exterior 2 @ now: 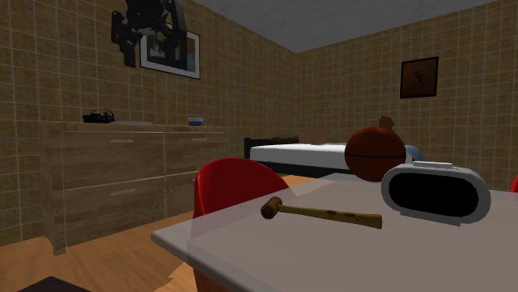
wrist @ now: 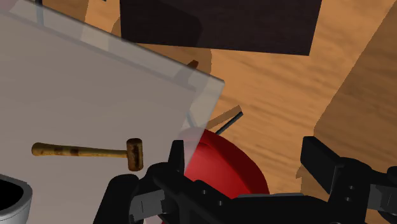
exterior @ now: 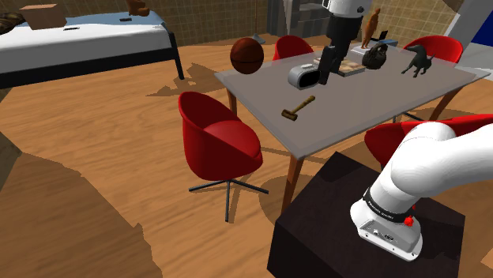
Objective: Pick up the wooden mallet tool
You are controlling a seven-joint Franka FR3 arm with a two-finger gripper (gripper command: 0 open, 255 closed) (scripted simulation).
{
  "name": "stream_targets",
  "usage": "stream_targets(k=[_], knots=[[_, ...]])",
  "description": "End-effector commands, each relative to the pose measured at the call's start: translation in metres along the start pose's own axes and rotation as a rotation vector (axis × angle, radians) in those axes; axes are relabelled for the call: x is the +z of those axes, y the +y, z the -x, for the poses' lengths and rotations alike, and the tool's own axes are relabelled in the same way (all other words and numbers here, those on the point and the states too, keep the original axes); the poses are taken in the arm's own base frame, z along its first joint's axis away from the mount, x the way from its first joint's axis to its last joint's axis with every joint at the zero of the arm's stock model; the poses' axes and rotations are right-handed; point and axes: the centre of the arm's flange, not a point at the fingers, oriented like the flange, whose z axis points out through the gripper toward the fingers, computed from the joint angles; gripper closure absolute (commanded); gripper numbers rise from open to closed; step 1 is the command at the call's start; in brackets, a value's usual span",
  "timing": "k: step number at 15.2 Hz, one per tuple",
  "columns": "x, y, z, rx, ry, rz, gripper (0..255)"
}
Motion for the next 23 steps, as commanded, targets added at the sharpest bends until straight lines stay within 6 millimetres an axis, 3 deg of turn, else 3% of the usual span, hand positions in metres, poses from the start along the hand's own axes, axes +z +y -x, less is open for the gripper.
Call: stream_targets(k=[1,23], knots=[[0.0,0.0,0.0,0.0,0.0,0.0,0],[0.201,0.16,-0.161,0.0,-0.051,-0.102,0]])
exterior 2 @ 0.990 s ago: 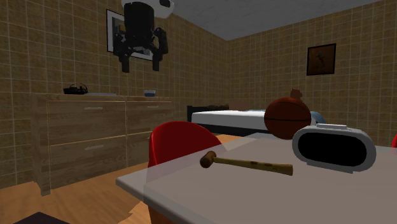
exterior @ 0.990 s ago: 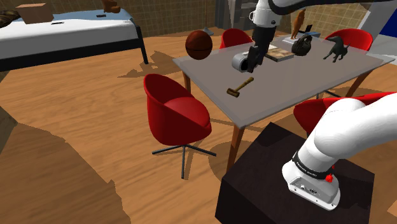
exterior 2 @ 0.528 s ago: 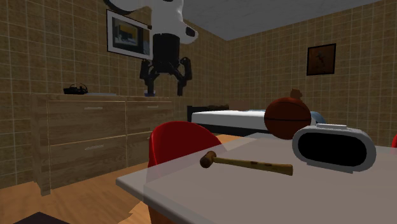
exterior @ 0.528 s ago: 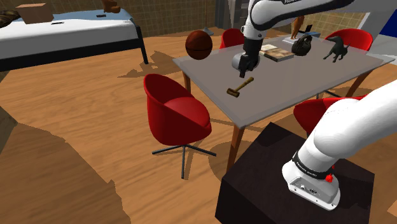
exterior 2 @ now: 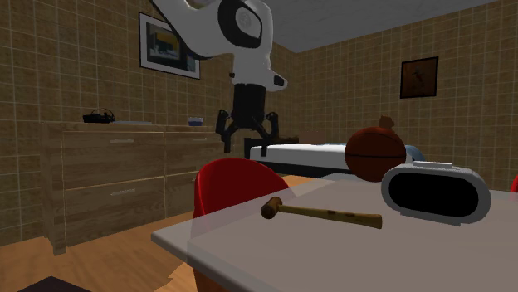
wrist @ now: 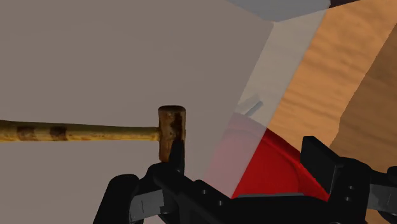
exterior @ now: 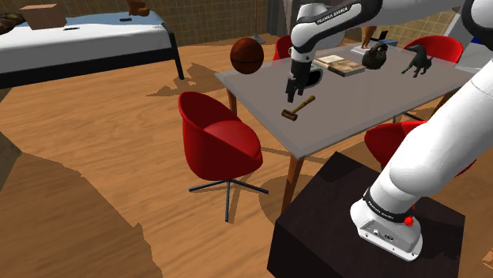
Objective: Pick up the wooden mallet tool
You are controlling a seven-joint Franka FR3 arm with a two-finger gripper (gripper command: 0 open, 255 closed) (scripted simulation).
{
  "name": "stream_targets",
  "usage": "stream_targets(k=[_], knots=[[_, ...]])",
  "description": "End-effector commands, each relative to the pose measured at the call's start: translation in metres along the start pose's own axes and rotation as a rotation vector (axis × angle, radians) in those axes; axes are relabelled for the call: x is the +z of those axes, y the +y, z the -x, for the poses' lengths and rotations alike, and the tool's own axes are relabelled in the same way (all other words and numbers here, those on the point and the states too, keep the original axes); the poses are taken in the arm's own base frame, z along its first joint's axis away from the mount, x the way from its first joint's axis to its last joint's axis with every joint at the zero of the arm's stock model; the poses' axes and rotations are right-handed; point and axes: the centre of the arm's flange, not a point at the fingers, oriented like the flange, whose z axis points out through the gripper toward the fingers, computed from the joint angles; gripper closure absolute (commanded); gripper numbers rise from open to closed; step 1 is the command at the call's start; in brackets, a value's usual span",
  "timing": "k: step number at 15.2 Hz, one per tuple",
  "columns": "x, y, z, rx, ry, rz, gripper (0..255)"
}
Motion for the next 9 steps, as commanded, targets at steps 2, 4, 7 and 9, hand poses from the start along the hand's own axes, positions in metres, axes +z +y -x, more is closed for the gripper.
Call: stream_targets(k=[2,4,7,9], knots=[[0.027,0.026,-0.022,0.0,-0.006,-0.013,0],[0.044,0.041,-0.037,0.0,-0.011,-0.022,0],[0.071,0.063,-0.06,0.0,-0.018,-0.036,0],[0.085,0.074,-0.071,0.0,-0.022,-0.043,0]])
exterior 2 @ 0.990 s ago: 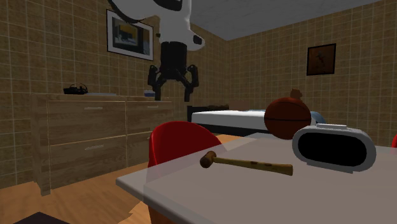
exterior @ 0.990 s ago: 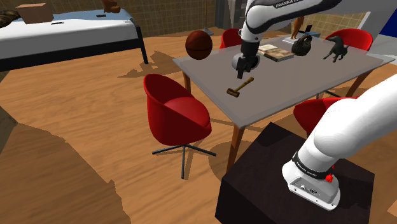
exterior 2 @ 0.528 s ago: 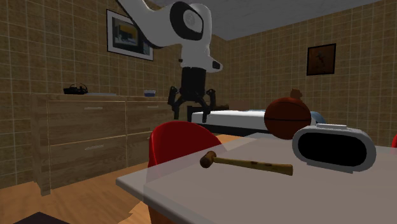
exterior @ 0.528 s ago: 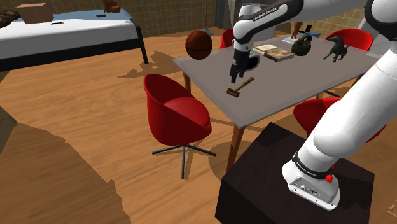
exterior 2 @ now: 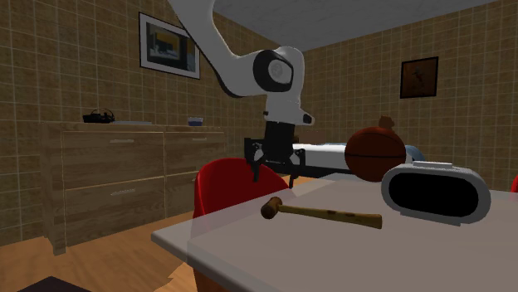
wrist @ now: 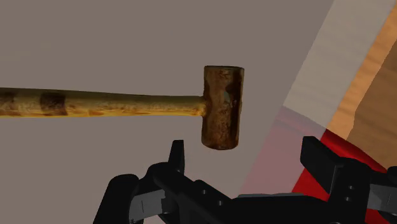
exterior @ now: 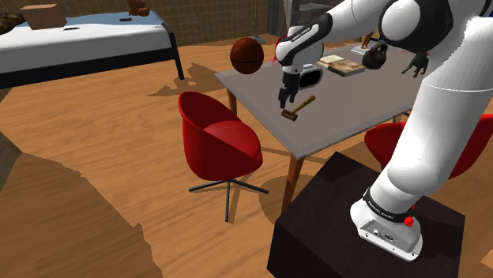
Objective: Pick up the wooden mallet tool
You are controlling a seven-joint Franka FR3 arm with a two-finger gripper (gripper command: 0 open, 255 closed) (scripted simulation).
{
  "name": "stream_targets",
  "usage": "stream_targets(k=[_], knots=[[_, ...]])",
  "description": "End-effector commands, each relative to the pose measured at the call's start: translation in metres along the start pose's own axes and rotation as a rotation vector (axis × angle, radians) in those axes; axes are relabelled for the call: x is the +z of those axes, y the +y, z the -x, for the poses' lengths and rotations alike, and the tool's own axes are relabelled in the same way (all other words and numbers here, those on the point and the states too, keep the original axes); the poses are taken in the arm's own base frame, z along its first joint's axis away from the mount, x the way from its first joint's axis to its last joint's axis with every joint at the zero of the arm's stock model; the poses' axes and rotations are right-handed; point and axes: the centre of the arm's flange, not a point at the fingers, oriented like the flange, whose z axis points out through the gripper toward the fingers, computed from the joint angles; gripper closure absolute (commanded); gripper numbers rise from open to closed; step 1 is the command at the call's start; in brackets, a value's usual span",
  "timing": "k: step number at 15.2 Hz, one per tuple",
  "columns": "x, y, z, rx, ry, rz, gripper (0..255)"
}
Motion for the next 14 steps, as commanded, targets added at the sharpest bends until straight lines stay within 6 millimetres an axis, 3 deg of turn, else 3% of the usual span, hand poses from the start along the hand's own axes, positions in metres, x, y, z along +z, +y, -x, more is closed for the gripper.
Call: stream_targets(k=[1,9,10,14], knots=[[0.013,0.007,-0.006,-0.001,-0.001,-0.004,0],[0.047,0.011,-0.008,-0.001,-0.001,-0.004,0],[0.047,0.011,-0.009,-0.001,-0.001,-0.004,255],[0.047,0.011,-0.009,-0.001,-0.001,-0.004,255]])
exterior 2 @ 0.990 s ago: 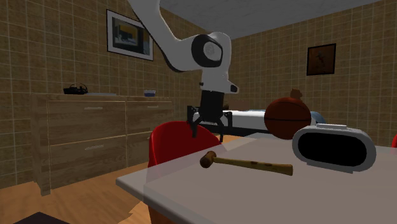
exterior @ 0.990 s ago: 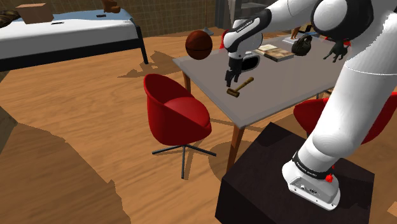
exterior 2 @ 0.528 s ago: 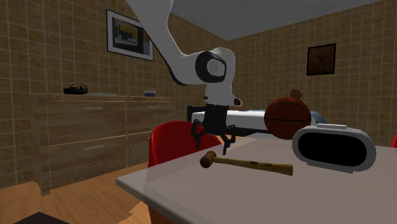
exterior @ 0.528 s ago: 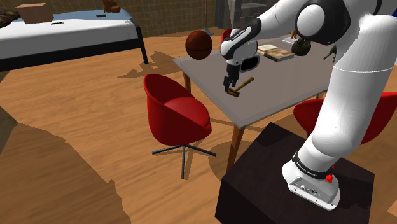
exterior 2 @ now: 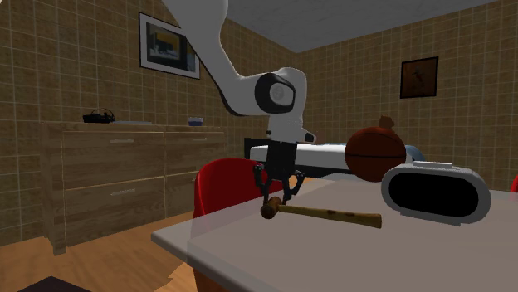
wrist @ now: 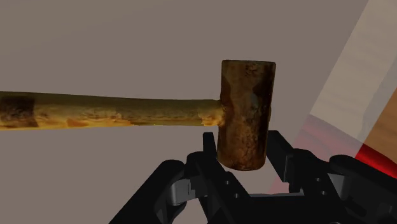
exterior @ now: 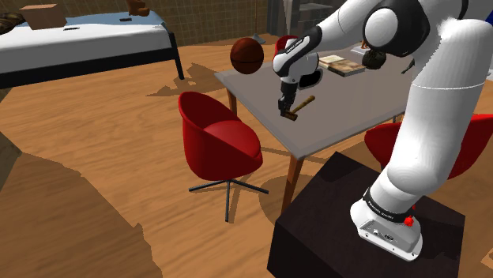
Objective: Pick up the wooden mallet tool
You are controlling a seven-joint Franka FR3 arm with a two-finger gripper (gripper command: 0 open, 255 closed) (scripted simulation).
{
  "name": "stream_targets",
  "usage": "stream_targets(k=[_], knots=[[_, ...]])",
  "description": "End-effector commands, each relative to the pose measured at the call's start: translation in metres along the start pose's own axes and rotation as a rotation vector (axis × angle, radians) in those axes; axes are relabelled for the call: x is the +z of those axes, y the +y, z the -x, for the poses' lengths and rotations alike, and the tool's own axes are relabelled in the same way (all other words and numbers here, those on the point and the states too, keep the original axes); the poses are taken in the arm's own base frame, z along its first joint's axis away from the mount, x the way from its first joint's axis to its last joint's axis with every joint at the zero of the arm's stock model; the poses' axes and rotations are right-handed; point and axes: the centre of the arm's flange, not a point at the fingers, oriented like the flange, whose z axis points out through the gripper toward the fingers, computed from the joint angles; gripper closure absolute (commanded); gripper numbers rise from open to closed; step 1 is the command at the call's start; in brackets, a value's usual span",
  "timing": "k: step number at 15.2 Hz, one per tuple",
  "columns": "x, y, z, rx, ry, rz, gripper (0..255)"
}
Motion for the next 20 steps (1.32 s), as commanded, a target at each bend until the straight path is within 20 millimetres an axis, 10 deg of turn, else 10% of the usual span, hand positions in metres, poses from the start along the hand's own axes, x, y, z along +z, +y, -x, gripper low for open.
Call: stream_targets(k=[1,20], knots=[[0.0,0.0,0.0,0.0,0.0,0.0,255],[-0.078,-0.009,0.005,0.0,0.0,0.0,255]])
